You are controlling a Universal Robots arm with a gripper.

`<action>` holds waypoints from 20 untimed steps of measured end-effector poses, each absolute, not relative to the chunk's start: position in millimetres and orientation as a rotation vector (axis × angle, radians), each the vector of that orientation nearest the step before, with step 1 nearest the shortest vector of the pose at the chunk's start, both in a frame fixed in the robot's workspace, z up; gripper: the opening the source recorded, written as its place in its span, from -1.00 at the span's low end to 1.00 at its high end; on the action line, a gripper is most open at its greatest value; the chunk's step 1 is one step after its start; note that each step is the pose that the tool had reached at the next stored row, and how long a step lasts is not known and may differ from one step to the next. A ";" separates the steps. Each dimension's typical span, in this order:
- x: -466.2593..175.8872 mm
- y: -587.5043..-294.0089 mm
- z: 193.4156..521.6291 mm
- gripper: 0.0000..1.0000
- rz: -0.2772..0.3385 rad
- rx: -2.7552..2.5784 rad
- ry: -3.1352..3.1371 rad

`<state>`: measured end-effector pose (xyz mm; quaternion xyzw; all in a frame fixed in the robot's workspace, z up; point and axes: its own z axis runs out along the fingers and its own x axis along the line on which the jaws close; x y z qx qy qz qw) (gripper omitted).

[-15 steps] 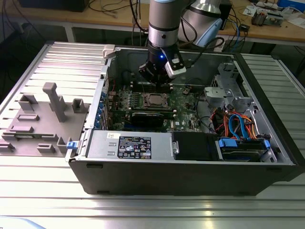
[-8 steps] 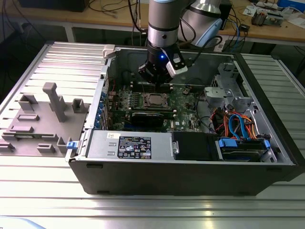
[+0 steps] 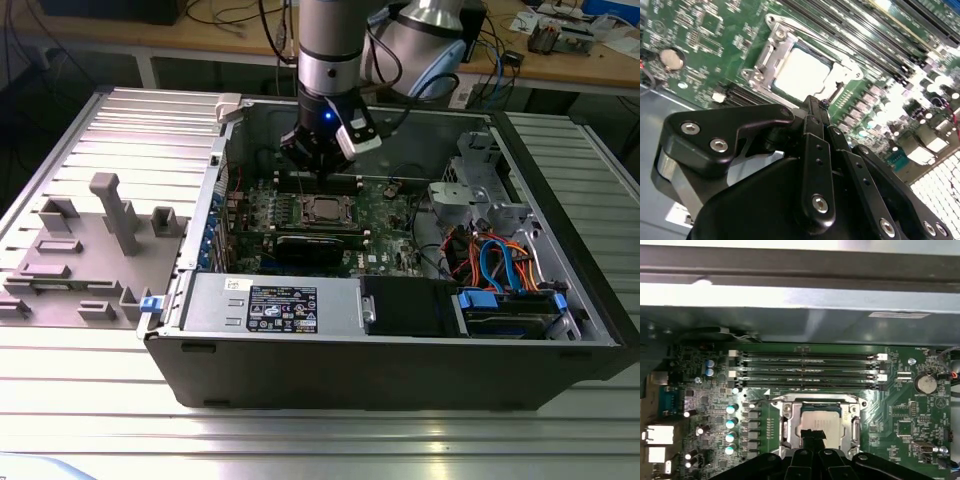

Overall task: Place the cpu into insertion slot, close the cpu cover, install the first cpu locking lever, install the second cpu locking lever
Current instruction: 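Install the first cpu locking lever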

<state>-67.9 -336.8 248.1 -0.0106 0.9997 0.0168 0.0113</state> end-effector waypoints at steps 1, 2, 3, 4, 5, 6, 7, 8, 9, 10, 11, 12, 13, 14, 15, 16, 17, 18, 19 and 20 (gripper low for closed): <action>-71.9 -336.8 248.1 -0.79 0.052 -0.033 3.118; -74.5 -336.8 248.1 -0.79 0.052 -0.033 3.118; -78.4 -336.8 248.0 -0.79 0.052 -0.033 3.118; -80.2 -336.8 248.0 -0.79 0.053 -0.033 3.118; -80.7 -336.7 248.0 -0.79 0.053 -0.033 3.118; -80.8 -336.8 248.0 -0.79 0.052 -0.033 3.118; -80.8 -336.8 248.1 -0.79 0.052 -0.033 3.118; -80.8 -336.8 248.1 -0.79 0.052 -0.033 3.118; -80.8 -336.8 248.1 -0.79 0.052 -0.033 3.118; -80.9 -336.8 248.1 -0.79 0.052 -0.033 3.118; -80.9 -336.8 248.1 -0.79 0.052 -0.033 3.118; -81.0 -336.9 249.3 -0.79 0.052 -0.033 3.118; -80.9 -336.8 250.8 -0.79 0.052 -0.033 3.118; -80.9 -336.8 253.2 -0.79 0.052 -0.033 3.118; -80.9 -336.8 254.2 -0.79 0.053 -0.033 3.118; -80.9 -336.8 254.2 -0.79 0.053 -0.033 3.118; -80.9 -336.8 254.2 -0.79 0.053 -0.033 3.118; -80.9 -336.8 254.3 -0.79 0.052 -0.033 3.118; -81.0 -336.8 254.3 -0.79 0.052 -0.033 3.118; -81.7 -336.8 254.4 -0.79 0.052 -0.033 3.118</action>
